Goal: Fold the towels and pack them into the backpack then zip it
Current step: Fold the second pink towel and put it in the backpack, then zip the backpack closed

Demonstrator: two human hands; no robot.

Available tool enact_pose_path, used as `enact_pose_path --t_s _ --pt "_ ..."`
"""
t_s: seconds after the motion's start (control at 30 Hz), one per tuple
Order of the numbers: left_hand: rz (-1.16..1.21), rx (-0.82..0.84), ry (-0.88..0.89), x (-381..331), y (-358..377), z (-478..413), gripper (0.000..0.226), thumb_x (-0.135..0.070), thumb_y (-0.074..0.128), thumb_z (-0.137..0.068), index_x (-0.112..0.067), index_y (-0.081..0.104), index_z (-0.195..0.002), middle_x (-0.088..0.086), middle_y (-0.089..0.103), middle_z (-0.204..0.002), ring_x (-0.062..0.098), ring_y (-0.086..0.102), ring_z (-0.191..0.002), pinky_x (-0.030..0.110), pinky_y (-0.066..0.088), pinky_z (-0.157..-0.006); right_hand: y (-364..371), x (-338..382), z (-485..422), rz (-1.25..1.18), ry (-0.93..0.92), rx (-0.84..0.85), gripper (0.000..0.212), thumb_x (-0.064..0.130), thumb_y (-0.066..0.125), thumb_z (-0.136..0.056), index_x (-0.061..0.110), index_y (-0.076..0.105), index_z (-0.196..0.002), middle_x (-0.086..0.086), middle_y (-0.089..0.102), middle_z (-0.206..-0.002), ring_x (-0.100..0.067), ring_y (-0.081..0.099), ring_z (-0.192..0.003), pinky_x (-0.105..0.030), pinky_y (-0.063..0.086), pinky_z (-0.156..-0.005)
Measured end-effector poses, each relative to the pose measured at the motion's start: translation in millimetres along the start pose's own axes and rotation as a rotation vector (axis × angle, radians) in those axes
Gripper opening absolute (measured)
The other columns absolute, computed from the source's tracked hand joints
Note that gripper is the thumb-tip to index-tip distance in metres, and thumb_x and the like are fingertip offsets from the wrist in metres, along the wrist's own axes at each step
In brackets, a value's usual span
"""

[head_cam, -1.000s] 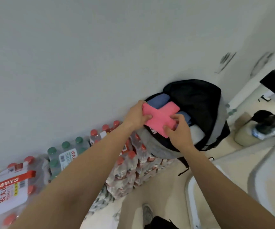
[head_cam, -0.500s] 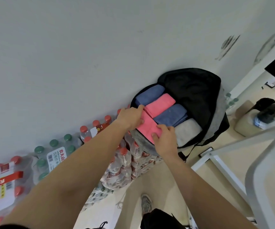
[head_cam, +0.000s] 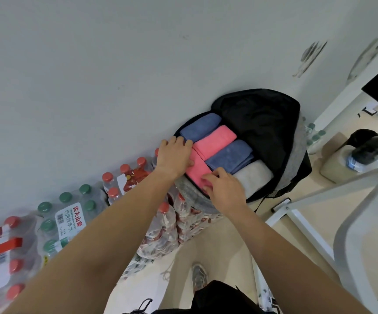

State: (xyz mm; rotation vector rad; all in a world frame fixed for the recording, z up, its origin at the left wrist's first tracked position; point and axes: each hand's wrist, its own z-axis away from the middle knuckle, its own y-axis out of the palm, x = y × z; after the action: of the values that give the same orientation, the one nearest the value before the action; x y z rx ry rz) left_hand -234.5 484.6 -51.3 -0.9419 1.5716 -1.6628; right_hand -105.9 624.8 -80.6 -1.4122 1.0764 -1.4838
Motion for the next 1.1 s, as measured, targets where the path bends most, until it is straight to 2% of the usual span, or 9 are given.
enact_pose_path --t_s 0.1,0.17,0.33,0.47,0.53,0.67,0.8,0.97,1.1 --pt "0.005 -0.120 0.096 0 5 17 0.028 -0.025 0.064 -0.085 -0.019 0.057 -0.112 0.006 0.054 -0.106 0.029 0.054 -0.098 0.038 0.039 -0.079 -7 -9 -2 0.034 -0.084 0.105 0.039 0.030 0.061 -0.095 0.032 0.058 -0.135 -0.001 0.054 -0.120 -0.026 0.059 -0.101 -0.035 0.049 -0.084" --pt "0.058 -0.100 0.135 1 7 28 0.018 -0.022 0.054 -0.089 -0.022 0.062 -0.105 0.002 0.055 -0.100 0.026 0.056 -0.094 0.038 0.036 -0.081 -11 -16 -3 0.093 -0.146 0.149 0.044 0.028 0.060 -0.095 0.034 0.054 -0.139 -0.001 0.052 -0.123 -0.026 0.059 -0.102 -0.036 0.049 -0.084" --pt "0.137 -0.026 0.114 6 -1 47 0.027 -0.032 0.046 -0.091 -0.030 0.068 -0.107 -0.006 0.060 -0.104 0.020 0.055 -0.100 0.041 0.037 -0.094 -11 -14 -6 0.273 -0.217 0.147 0.050 0.025 0.058 -0.093 0.041 0.049 -0.139 0.003 0.052 -0.123 -0.023 0.050 -0.108 -0.038 0.039 -0.089" --pt "0.156 0.080 0.145 13 -6 52 0.034 -0.034 0.042 -0.094 -0.031 0.067 -0.116 -0.009 0.059 -0.125 0.019 0.052 -0.114 0.042 0.033 -0.103 -26 -8 -24 0.300 -0.215 0.206 0.038 0.037 0.053 -0.097 0.044 0.055 -0.134 0.004 0.056 -0.123 -0.023 0.047 -0.114 -0.039 0.033 -0.092" --pt "0.145 0.117 0.164 13 -5 50 0.036 -0.036 0.040 -0.096 -0.033 0.064 -0.122 -0.011 0.056 -0.131 0.017 0.049 -0.120 0.043 0.031 -0.107 -33 -7 -33 0.288 -0.234 0.141 0.037 0.043 0.050 -0.097 0.039 0.057 -0.133 0.003 0.054 -0.130 -0.024 0.044 -0.119 -0.041 0.033 -0.097" --pt "0.123 0.157 0.156 11 1 46 0.039 -0.039 0.038 -0.095 -0.038 0.060 -0.127 -0.015 0.049 -0.137 0.014 0.043 -0.130 0.046 0.026 -0.110 -24 -11 -46 0.264 -0.287 0.135 0.059 0.049 0.034 -0.102 0.030 0.020 -0.156 -0.004 0.017 -0.164 -0.028 0.020 -0.147 -0.046 0.021 -0.117" --pt "0.146 0.218 0.117 15 4 47 0.043 -0.038 0.039 -0.095 -0.041 0.055 -0.134 -0.015 0.041 -0.148 0.013 0.035 -0.138 0.051 0.019 -0.116 5 -24 -53 0.284 -0.278 0.272 0.061 0.056 0.012 -0.102 0.038 -0.013 -0.155 0.003 -0.018 -0.164 -0.022 -0.012 -0.152 -0.050 0.000 -0.122" --pt "0.161 0.224 0.099 15 6 47 0.042 -0.036 0.040 -0.095 -0.041 0.054 -0.135 -0.015 0.041 -0.149 0.014 0.034 -0.138 0.051 0.020 -0.115 16 -27 -58 0.255 -0.269 0.275 0.062 0.061 -0.005 -0.093 0.042 -0.021 -0.150 0.006 -0.024 -0.162 -0.019 -0.017 -0.151 -0.049 -0.007 -0.120" --pt "0.102 0.247 0.095 7 -4 30 0.036 -0.036 0.040 -0.093 -0.036 0.066 -0.118 -0.010 0.057 -0.125 0.022 0.049 -0.118 0.046 0.038 -0.100 -2 -28 -63 0.187 -0.284 0.359 0.060 0.057 0.014 -0.102 0.040 -0.006 -0.156 0.006 -0.013 -0.165 -0.019 -0.009 -0.152 -0.046 -0.003 -0.121"
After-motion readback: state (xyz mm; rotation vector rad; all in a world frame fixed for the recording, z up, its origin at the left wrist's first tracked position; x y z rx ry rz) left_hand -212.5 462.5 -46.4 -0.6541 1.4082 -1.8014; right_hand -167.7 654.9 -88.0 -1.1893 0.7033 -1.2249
